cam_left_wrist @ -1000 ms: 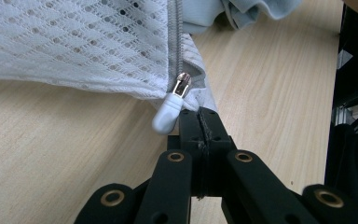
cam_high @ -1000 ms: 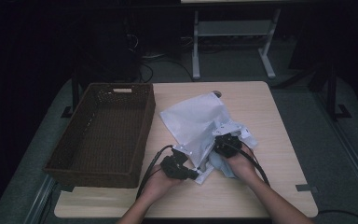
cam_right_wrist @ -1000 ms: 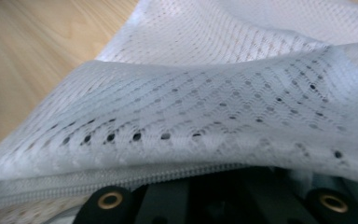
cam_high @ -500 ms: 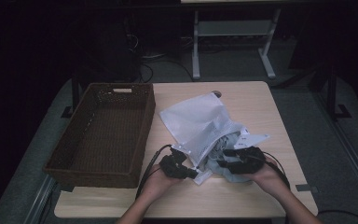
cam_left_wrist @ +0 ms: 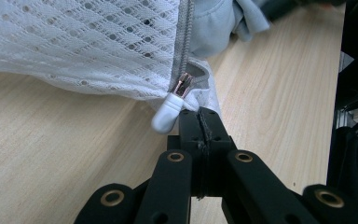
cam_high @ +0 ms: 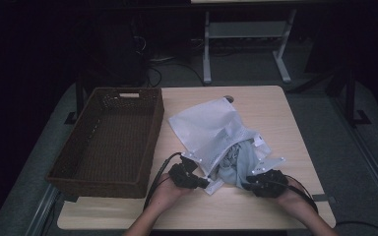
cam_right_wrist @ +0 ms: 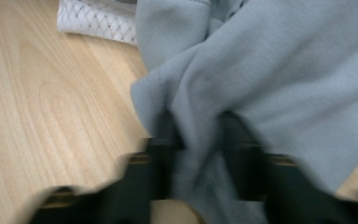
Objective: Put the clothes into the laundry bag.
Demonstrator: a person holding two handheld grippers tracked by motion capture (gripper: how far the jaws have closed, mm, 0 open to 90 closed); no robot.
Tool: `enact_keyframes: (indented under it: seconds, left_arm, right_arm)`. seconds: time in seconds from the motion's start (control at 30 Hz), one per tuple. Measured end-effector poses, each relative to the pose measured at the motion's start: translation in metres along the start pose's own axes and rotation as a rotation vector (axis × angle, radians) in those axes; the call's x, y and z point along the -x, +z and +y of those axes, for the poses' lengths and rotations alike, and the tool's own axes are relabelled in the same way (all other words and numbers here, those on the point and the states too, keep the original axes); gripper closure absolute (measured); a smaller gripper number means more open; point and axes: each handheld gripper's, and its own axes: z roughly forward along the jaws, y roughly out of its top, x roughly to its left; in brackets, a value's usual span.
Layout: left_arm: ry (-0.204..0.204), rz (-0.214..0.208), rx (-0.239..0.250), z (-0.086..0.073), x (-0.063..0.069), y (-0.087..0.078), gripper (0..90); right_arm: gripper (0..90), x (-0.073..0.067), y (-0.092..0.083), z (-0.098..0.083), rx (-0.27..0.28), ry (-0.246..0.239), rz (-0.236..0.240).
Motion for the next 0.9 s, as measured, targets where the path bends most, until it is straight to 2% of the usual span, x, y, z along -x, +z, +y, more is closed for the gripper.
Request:
enact_keyframes:
  seconds: [0.03,0.07,0.1,0.2,0.37,0.57,0.67,0.77,0.9]
  left_arm:
    - [0.004,0.000,-0.004,0.000,0.000,0.000,89.5]
    - [0.005,0.000,-0.005,0.000,-0.001,0.001,89.5]
    - [0.005,-0.001,-0.007,0.000,-0.001,0.001,89.5]
    - [0.003,-0.001,-0.007,0.001,0.000,0.002,89.5]
    - [0.008,-0.003,-0.015,0.001,0.001,0.004,89.5]
    - [0.012,-0.011,-0.024,0.001,0.000,0.005,89.5]
    - [0.017,-0.020,-0.030,0.001,0.001,0.007,89.5]
    - [0.026,-0.022,-0.039,0.001,0.001,0.008,89.6]
    - [0.033,-0.023,-0.054,0.001,0.003,0.009,89.6]
  right_arm:
    - [84.1,0.002,0.001,0.000,0.003,0.004,0.013]
    - [85.7,0.003,0.001,0.001,0.009,0.010,0.019]
    - [86.1,0.003,0.001,0.003,0.010,0.004,0.019]
    - [86.4,-0.001,-0.001,0.012,0.064,-0.003,0.046]
    - [86.5,-0.007,0.007,0.037,0.126,-0.032,0.064]
    - [86.5,-0.009,0.021,0.064,0.148,-0.045,0.050]
    - [86.5,-0.009,0.028,0.074,0.149,-0.034,0.037]
    - [86.6,-0.008,0.038,0.084,0.142,-0.027,0.004]
    - [86.8,-0.004,0.052,0.090,0.135,0.004,-0.022]
